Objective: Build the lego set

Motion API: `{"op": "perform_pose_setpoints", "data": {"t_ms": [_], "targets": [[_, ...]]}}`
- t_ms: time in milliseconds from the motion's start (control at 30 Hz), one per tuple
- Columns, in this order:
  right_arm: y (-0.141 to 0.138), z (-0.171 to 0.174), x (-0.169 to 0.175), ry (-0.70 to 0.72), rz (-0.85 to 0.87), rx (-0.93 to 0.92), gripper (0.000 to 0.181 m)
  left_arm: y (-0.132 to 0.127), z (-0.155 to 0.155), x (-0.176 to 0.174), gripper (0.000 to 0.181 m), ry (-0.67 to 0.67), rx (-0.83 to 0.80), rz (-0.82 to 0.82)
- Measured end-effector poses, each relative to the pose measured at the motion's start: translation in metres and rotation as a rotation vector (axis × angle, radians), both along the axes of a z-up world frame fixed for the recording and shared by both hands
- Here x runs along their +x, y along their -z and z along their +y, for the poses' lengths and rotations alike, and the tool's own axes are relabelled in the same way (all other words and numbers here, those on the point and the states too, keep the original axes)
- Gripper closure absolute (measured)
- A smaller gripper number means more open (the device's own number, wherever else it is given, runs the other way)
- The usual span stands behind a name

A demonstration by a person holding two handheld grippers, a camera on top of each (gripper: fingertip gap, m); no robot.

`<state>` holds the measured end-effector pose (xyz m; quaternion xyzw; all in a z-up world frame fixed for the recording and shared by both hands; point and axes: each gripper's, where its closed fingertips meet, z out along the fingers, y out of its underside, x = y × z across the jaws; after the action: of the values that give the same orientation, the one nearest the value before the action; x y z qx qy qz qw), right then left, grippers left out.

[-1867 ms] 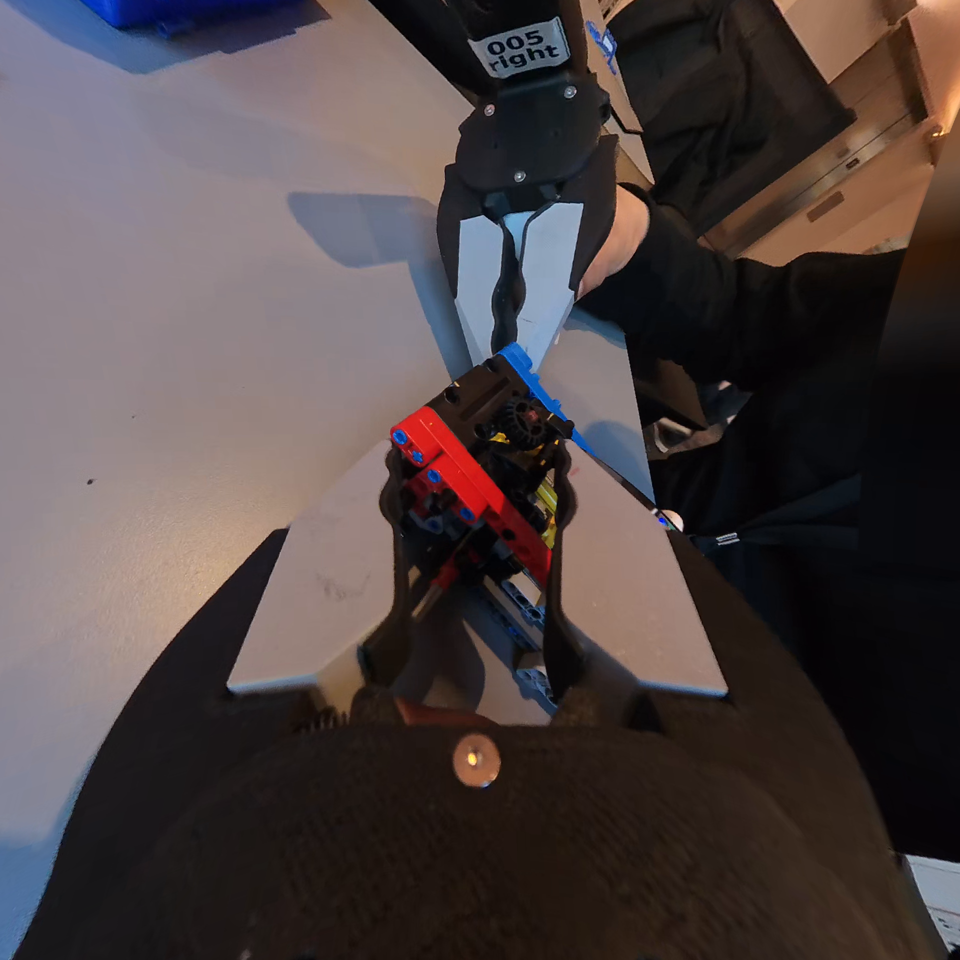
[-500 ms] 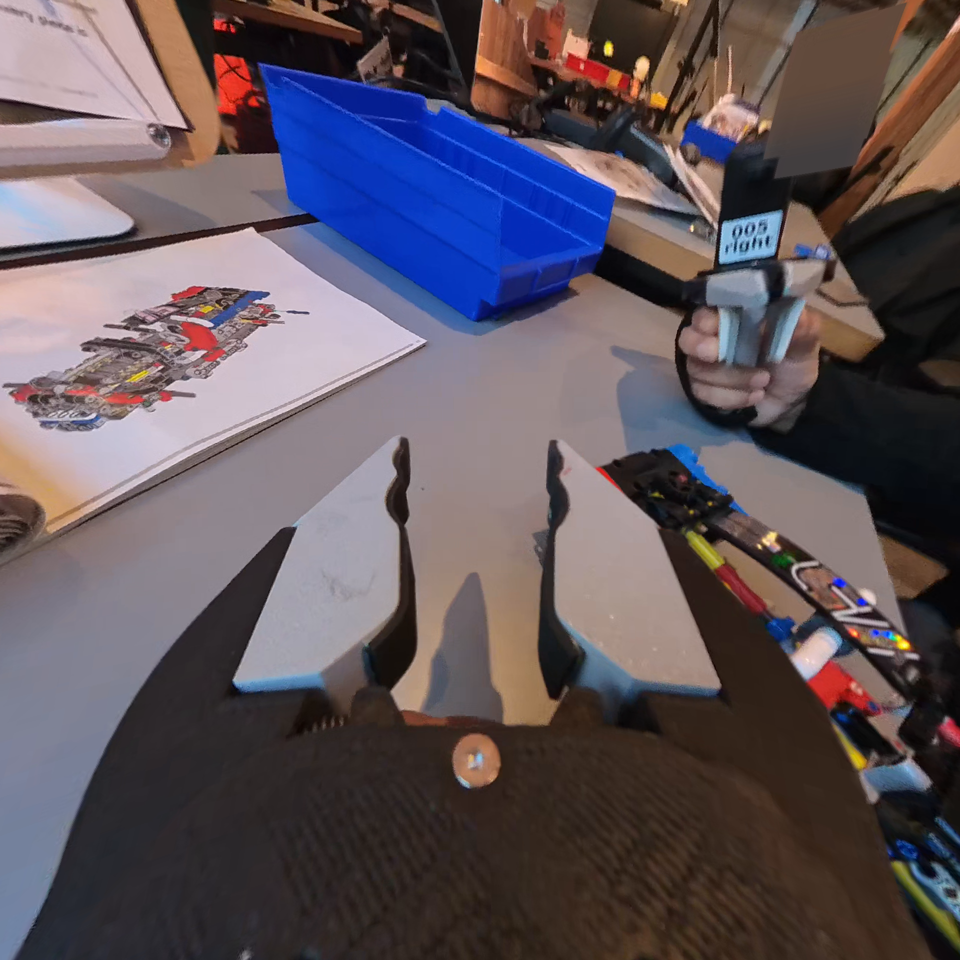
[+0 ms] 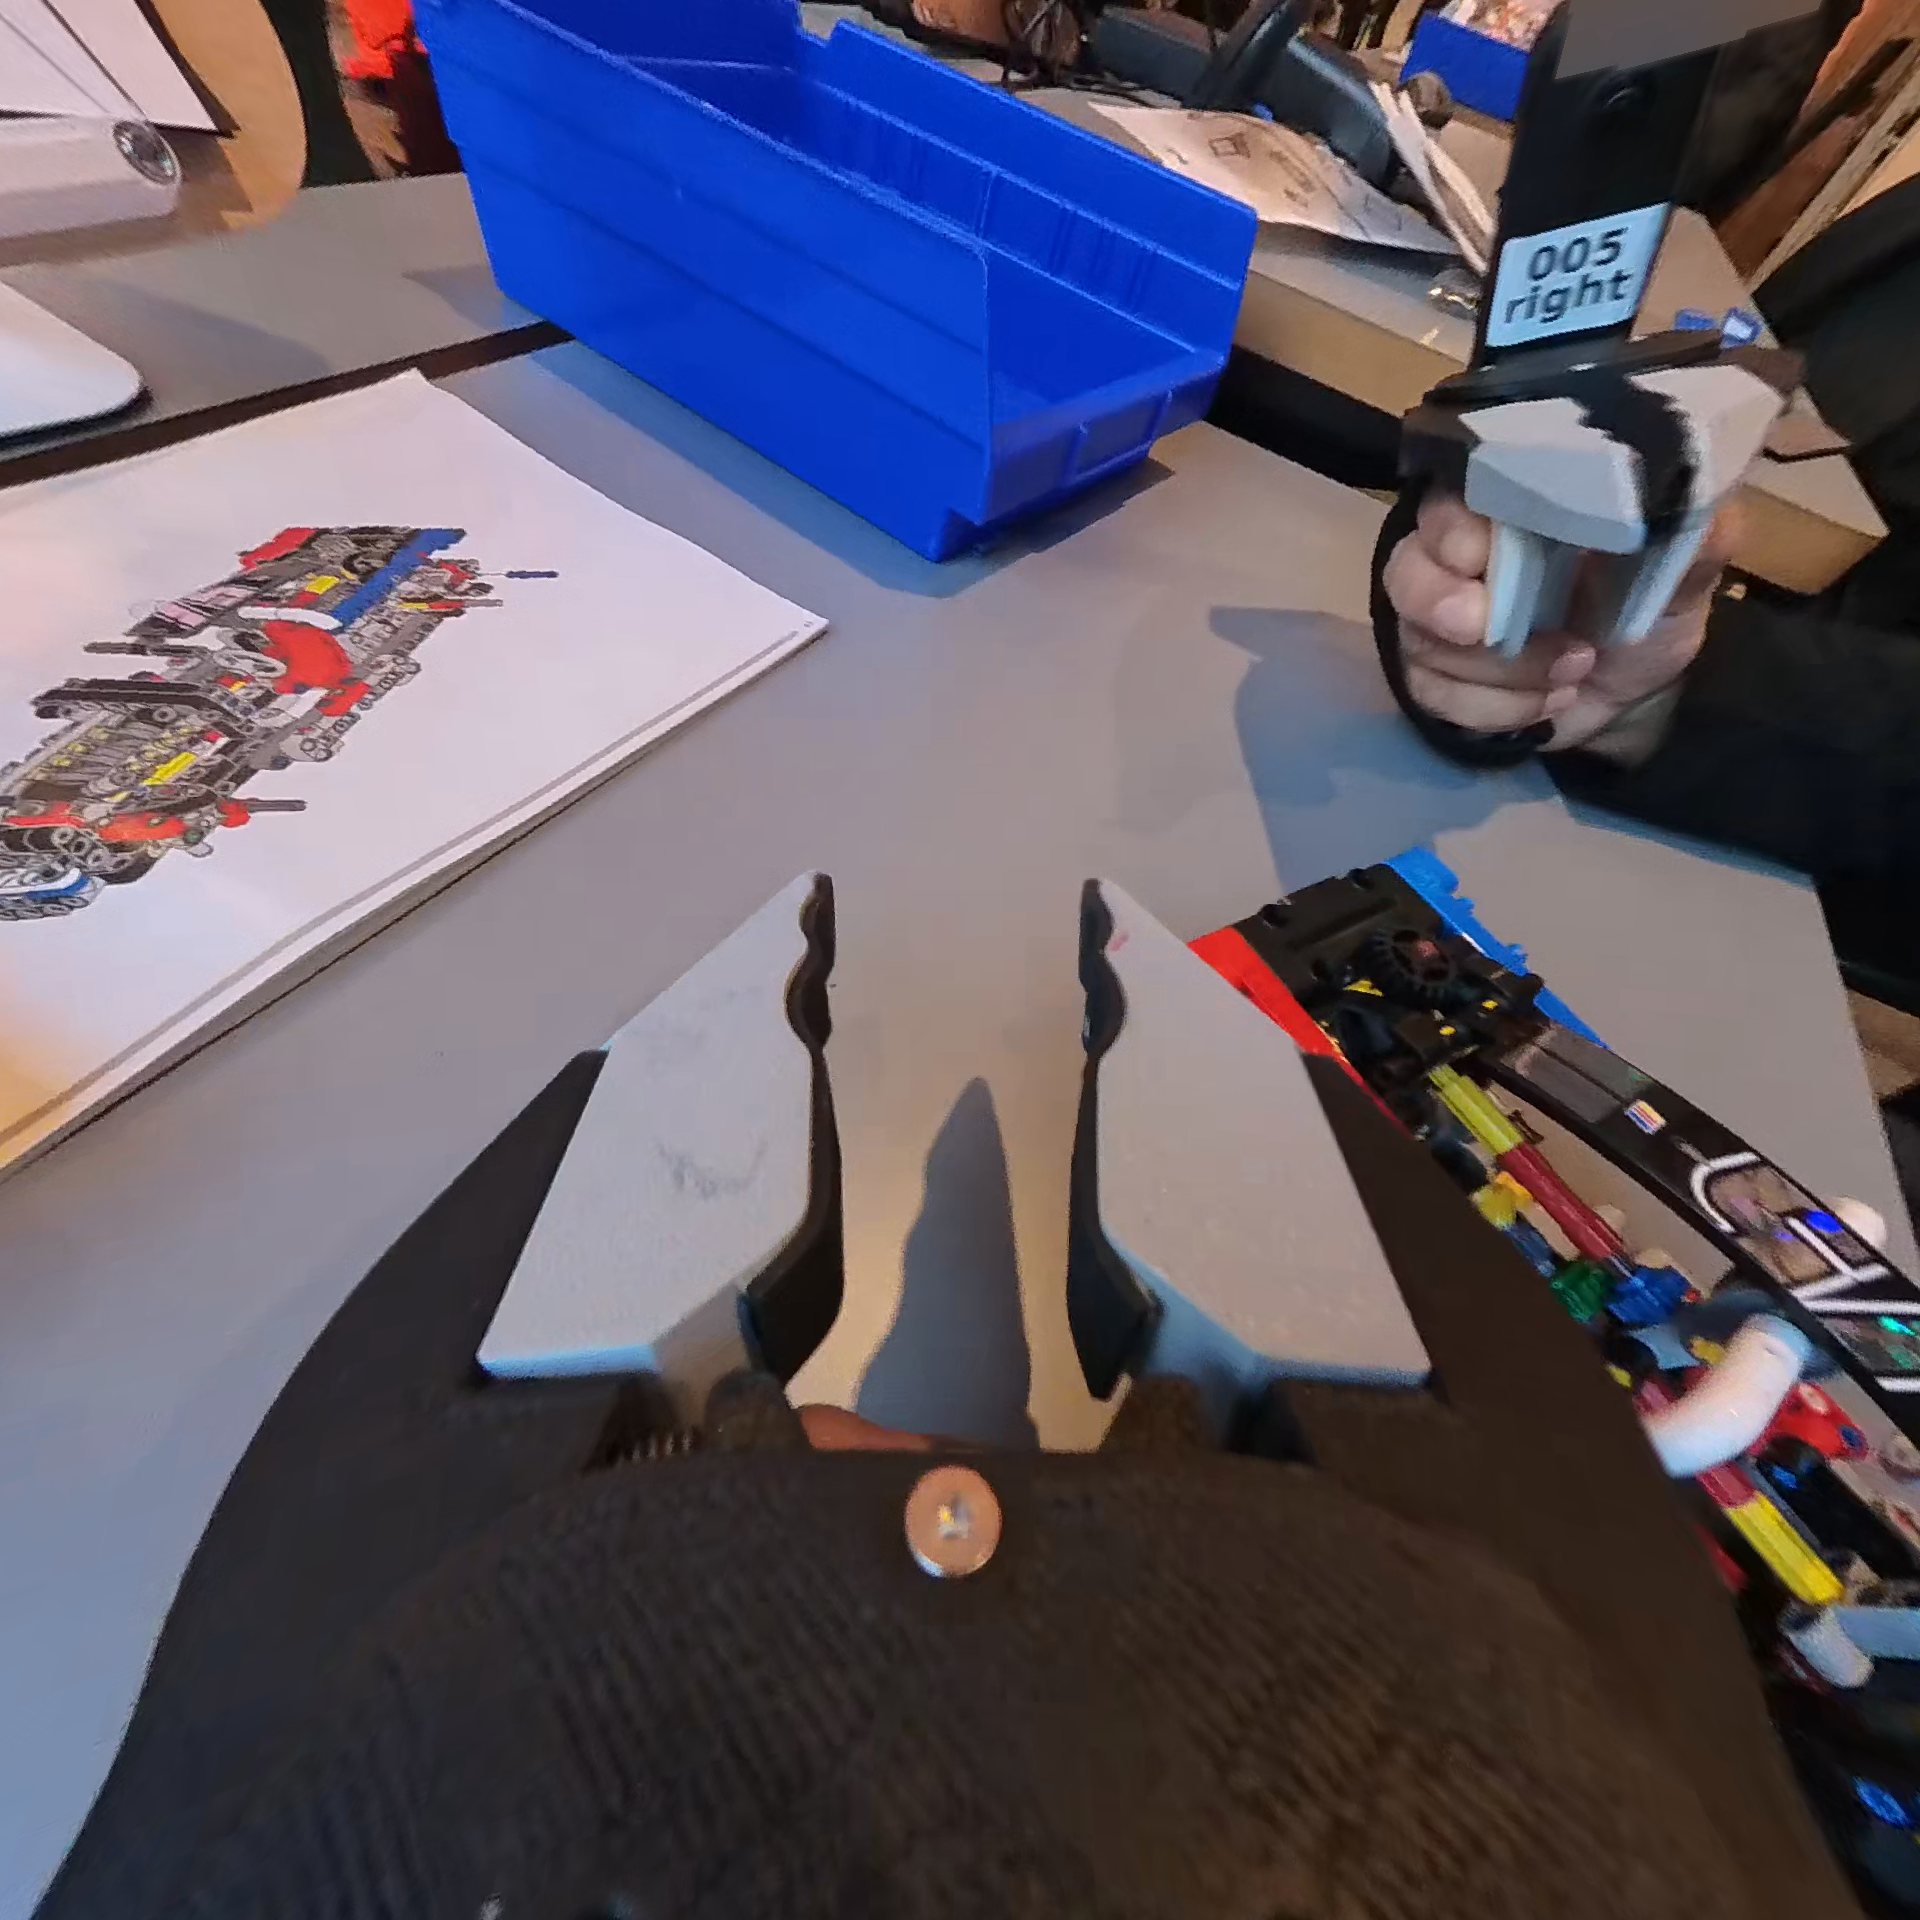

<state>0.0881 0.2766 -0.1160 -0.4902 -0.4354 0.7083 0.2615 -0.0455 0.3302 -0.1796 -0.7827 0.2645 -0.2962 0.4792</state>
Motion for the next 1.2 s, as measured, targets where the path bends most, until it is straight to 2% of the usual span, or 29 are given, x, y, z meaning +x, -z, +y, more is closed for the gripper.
{"op": "perform_pose_setpoints", "data": {"t_ms": [167,433,533,767,867,1033,1200], "targets": [[0.003,0.001,-0.002,0.043,-0.019,0.043,0.181,0.007,0.012,-0.009,0.141,-0.126,0.018,0.096],[0.003,0.012,-0.007,0.124,-0.023,0.056,0.181,0.001,0.023,-0.032,0.147,-0.272,-0.020,-0.009],[0.005,0.020,-0.015,0.136,-0.026,0.069,0.181,0.011,0.019,-0.027,0.147,-0.249,-0.041,0.075],[0.015,0.035,-0.037,0.209,-0.086,0.224,0.181,0.025,0.017,-0.015,0.145,-0.209,-0.011,0.275],[0.018,0.042,-0.037,0.280,-0.113,0.323,0.181,0.024,0.017,-0.014,0.145,-0.199,-0.014,0.255],[0.011,0.040,-0.033,0.310,-0.099,0.347,0.181,0.020,0.018,-0.018,0.146,-0.227,0.001,0.229],[0.008,0.031,-0.034,0.340,-0.113,0.461,0.181,0.017,0.016,-0.015,0.144,-0.196,0.001,0.199]]}}
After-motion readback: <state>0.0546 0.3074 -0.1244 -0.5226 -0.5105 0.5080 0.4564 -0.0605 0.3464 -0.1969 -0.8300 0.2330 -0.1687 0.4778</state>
